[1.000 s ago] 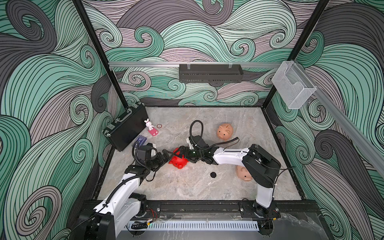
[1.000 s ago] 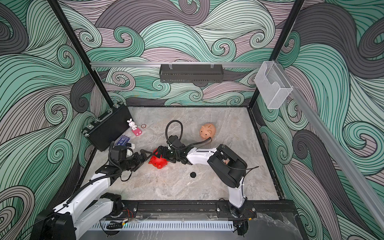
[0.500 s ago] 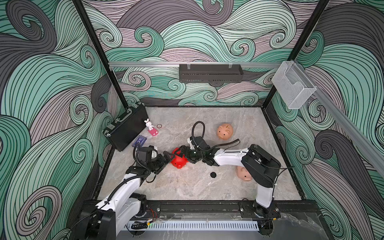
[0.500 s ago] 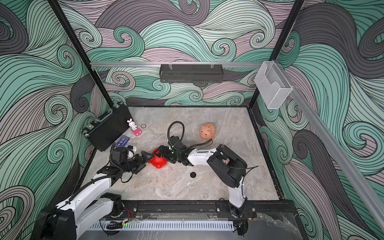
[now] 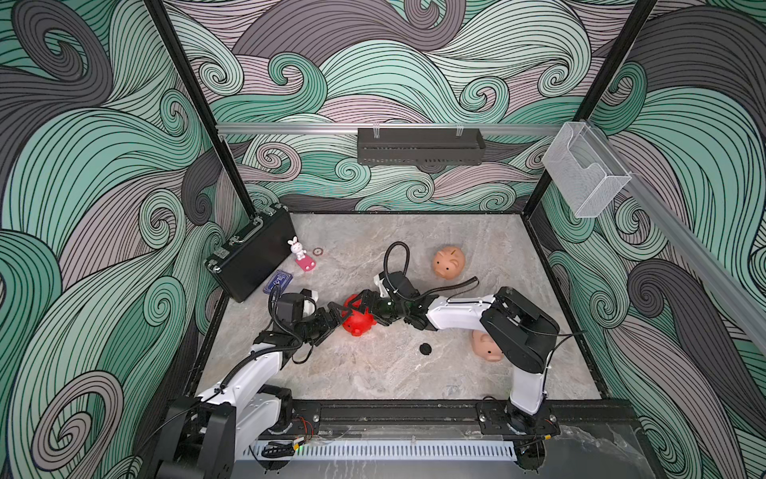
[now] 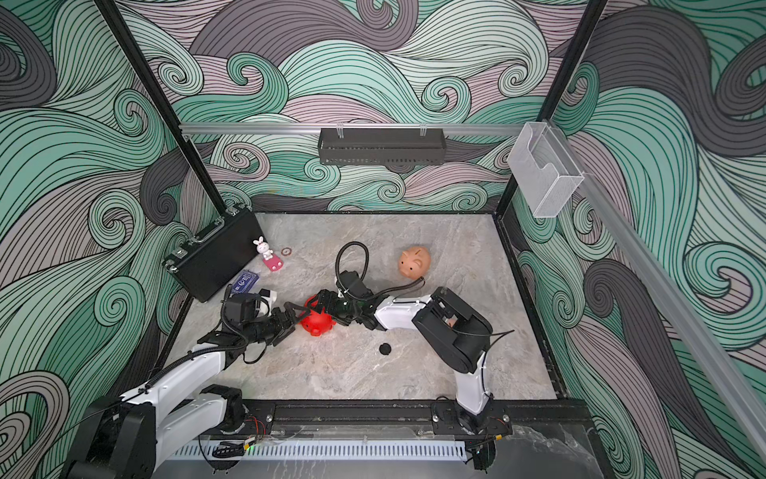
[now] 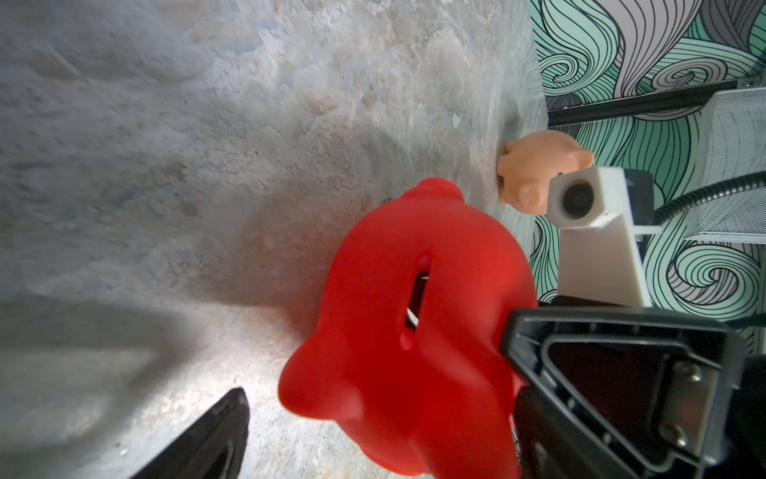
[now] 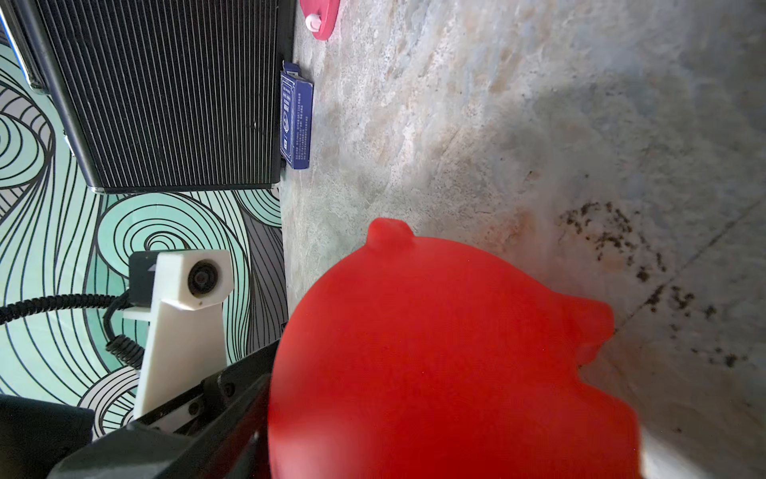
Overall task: Open piggy banks
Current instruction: Adjust the piggy bank at the center of the board.
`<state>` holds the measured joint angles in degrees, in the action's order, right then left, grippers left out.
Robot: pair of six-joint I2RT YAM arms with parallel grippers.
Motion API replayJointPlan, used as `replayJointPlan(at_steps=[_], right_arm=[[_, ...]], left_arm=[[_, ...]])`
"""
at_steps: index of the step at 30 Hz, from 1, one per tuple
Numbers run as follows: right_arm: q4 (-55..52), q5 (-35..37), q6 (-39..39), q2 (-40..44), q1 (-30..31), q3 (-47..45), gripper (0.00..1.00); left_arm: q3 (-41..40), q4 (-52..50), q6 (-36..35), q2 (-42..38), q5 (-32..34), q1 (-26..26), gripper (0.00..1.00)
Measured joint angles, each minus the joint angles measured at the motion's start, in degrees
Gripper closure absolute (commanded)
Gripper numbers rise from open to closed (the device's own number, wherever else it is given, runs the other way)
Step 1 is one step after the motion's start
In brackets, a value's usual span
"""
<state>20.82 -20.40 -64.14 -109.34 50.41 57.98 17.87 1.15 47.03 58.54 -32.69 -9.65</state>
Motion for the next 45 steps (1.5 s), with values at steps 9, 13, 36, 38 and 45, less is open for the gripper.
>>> replayJointPlan(at_steps=[9, 13, 36, 38, 45], right_arm=[[0.9, -1.2, 0.0, -0.5, -0.7, 0.0, 0.16], [1.2, -1.3, 0.0, -0.6, -0.9, 0.0, 0.16], [2.2, -1.5, -0.1, -1.0, -1.4, 0.0, 0.17], [2.2, -1.5, -0.1, -1.0, -1.4, 0.0, 0.17], [2.8, -1.7, -0.2, -1.3, -1.4, 0.0, 0.17]], left_arm=[[0.0, 3.2, -1.5, 2.5, -1.7, 0.2, 0.06], [0.0, 4.9, -1.4, 4.0, -3.1, 0.2, 0.09], [0.0, 7.3, -1.4, 5.6, -5.0, 0.3, 0.2], [0.0, 7.5, -1.4, 5.7, -5.2, 0.3, 0.2], [0.0, 7.0, -2.6, 5.7, -4.5, 0.3, 0.06]])
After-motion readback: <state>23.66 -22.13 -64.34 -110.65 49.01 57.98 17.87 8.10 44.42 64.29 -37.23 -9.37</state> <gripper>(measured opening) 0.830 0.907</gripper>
